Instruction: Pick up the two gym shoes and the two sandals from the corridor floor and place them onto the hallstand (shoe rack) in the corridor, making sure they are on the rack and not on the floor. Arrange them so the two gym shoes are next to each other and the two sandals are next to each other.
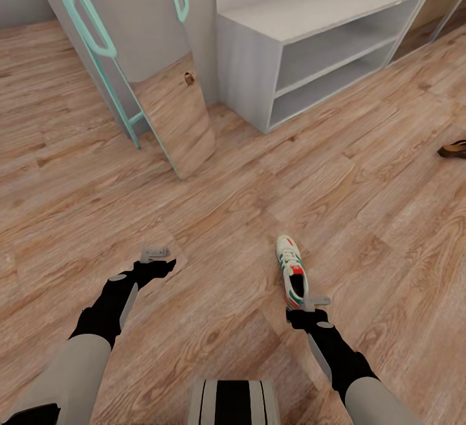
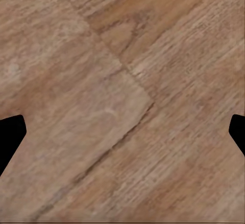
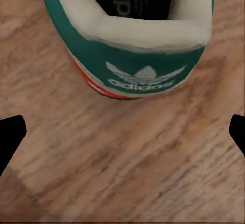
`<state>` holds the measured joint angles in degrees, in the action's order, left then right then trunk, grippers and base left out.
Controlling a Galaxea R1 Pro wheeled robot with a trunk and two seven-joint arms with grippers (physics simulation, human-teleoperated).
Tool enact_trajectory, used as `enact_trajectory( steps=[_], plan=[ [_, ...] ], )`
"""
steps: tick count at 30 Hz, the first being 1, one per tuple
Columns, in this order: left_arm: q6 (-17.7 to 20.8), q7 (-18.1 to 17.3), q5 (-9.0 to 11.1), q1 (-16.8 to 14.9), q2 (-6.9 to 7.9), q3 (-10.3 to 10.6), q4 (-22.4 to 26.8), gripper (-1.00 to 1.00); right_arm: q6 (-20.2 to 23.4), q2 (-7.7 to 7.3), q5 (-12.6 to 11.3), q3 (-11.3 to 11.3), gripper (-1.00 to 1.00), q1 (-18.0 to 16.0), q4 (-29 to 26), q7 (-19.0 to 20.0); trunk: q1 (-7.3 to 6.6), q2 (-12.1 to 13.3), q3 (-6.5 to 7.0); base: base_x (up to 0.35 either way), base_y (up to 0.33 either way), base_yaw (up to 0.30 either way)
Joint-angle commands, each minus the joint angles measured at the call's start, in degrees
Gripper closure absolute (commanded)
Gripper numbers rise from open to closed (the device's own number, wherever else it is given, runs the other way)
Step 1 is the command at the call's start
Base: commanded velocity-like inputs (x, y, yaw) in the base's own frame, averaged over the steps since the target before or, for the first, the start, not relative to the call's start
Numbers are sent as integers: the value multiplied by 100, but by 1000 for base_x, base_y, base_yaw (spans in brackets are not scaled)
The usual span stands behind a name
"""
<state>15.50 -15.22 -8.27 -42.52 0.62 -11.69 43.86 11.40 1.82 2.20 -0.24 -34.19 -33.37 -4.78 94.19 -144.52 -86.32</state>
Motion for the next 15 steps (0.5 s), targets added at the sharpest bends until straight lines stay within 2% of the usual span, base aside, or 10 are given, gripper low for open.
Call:
enact_trajectory(
  steps=[1,5,15],
  plan=[
    [23,-51,-59,-2,-5,-26,9,-100,37,2,21,-2,-100,0,-11,-15,1,-3,-34,0,0,0],
    [23,-51,-59,-2,-4,-26,9,-100,37,2,18,-2,-100,0,-11,-15,12,-8,-153,0,0,0],
    [15,-51,-61,-2,-3,-28,17,-100,37,2,23,-2,-100,0,-11,-15,12,-8,-167,0,0,0]
  ],
)
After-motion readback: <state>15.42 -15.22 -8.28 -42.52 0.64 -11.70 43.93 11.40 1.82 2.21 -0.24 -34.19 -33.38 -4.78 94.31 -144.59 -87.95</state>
